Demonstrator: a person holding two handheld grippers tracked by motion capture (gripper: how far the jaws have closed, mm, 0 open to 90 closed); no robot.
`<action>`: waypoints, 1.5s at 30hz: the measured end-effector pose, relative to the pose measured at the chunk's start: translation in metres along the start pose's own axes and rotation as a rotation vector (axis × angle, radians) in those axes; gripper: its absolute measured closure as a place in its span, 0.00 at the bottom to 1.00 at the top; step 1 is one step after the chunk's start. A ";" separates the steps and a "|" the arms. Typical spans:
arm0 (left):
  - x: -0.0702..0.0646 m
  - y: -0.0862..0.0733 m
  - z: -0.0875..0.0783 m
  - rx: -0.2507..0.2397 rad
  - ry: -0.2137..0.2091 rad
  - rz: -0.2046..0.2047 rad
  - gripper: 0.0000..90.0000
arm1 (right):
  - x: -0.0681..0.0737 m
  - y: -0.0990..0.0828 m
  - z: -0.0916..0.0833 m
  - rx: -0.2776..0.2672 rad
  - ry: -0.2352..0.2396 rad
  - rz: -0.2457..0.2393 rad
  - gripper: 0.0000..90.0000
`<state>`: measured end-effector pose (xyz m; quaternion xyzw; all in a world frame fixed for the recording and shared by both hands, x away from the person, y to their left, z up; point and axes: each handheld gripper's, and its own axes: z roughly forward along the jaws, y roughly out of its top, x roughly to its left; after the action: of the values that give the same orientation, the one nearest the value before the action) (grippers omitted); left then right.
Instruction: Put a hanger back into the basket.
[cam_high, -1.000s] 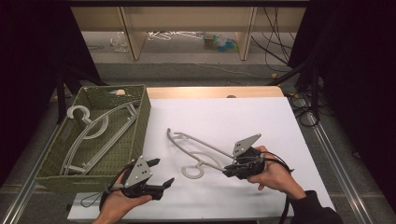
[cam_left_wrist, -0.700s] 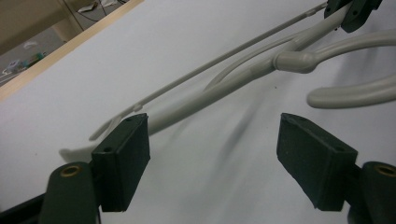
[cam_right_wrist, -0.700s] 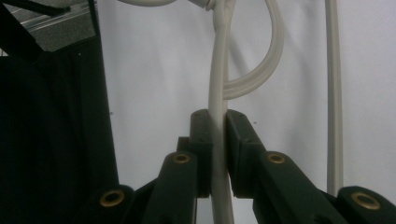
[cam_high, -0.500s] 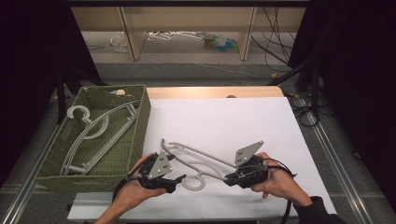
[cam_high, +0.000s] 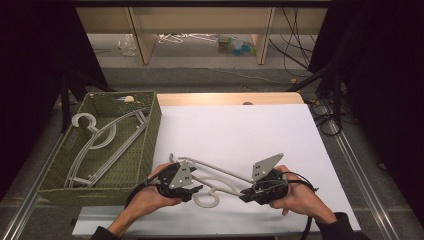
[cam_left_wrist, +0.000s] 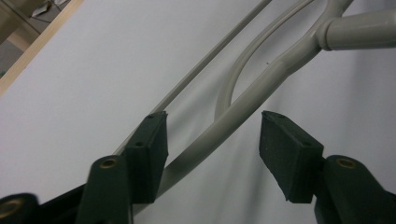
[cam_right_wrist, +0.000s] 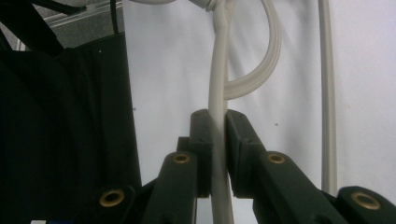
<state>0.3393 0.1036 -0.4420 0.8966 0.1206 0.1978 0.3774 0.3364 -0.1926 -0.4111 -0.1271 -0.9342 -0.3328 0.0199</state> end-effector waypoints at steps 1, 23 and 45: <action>-0.001 0.001 0.001 0.003 -0.010 0.008 0.49 | 0.000 0.000 0.000 -0.001 0.006 -0.001 0.92; -0.002 0.032 -0.008 -0.017 -0.105 0.222 0.83 | -0.011 -0.005 -0.014 -0.104 -0.033 0.017 0.85; 0.013 0.024 -0.025 -0.013 -0.191 -0.272 0.88 | -0.017 -0.002 -0.030 -0.318 -0.265 0.238 0.32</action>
<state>0.3409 0.1075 -0.4053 0.8841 0.2034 0.0597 0.4164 0.3505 -0.2170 -0.3909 -0.2805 -0.8429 -0.4515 -0.0838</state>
